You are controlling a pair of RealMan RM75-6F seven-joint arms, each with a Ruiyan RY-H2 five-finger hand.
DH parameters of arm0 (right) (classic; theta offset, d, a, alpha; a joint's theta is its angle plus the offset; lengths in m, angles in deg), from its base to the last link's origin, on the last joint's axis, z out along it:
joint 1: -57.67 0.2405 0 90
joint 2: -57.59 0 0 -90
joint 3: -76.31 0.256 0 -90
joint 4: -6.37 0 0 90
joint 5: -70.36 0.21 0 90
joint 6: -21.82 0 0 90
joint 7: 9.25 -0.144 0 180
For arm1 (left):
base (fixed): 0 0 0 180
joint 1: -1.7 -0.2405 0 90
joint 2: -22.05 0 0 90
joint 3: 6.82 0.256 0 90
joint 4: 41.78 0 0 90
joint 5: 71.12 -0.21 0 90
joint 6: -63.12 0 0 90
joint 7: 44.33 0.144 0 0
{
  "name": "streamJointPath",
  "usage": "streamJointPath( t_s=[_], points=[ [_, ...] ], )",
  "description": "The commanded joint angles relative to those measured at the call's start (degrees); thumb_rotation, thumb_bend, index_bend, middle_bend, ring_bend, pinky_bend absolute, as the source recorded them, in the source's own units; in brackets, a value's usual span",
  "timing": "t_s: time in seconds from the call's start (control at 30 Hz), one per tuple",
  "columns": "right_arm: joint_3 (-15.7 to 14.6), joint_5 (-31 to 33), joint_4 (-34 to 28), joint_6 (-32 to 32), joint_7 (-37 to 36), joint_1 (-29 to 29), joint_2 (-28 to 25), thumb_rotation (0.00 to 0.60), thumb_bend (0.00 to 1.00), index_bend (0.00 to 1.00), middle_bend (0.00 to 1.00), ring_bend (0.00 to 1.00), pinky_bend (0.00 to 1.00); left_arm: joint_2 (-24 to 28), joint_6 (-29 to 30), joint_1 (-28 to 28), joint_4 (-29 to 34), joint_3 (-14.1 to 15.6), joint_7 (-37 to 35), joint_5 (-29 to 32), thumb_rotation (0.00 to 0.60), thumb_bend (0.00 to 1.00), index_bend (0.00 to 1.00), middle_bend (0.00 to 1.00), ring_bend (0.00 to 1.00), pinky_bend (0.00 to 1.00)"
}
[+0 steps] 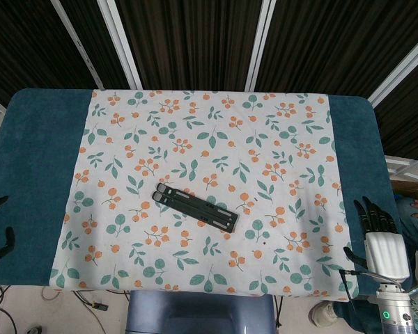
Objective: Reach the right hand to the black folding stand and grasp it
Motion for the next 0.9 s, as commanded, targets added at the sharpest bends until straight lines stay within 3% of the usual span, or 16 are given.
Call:
streamJointPath(
  t_s=[0.03,0.3,0.47,0.73,0.9],
  points=[
    [0.2,0.0,-0.2,0.3,-0.5,-0.1,-0.2,0.600,0.19,0.00,0.05,0.12,0.17,0.0,0.1,0.0,0.0,-0.1,0.0,0.1,0.600,0.58,0.12,0.00,0.00,0.00],
    [0.5,1.5,-0.8,3.0,-3.4,0.0,-0.3,0.600,0.17,0.00,0.06,0.12,0.17,-0.1,0.2,-0.1,0.2,-0.4,-0.1,0.6,0.600,0.58,0.12,0.00,0.00,0.00],
    [1.4,3.8,-2.2,8.4,-5.3,2.2,-0.1,0.600,0.15,0.00,0.06,0.12,0.17,-0.2,0.1,-0.1,0.6,-0.5,-0.1,0.7,0.600,0.58,0.12,0.00,0.00,0.00],
    [8.1,13.4,-5.5,23.2,-3.2,12.1,-0.8,0.600,0.13,0.00,0.06,0.12,0.17,0.1,0.1,-0.2,0.9,-0.6,-0.7,0.9,0.600,0.58,0.12,0.00,0.00,0.00],
    [11.0,19.7,-6.9,28.1,2.6,17.5,1.2,0.600,0.12,0.00,0.06,0.12,0.17,0.2,-0.1,-0.2,1.1,-0.6,-0.8,1.2,0.600,0.58,0.12,0.00,0.00,0.00]
  ],
)
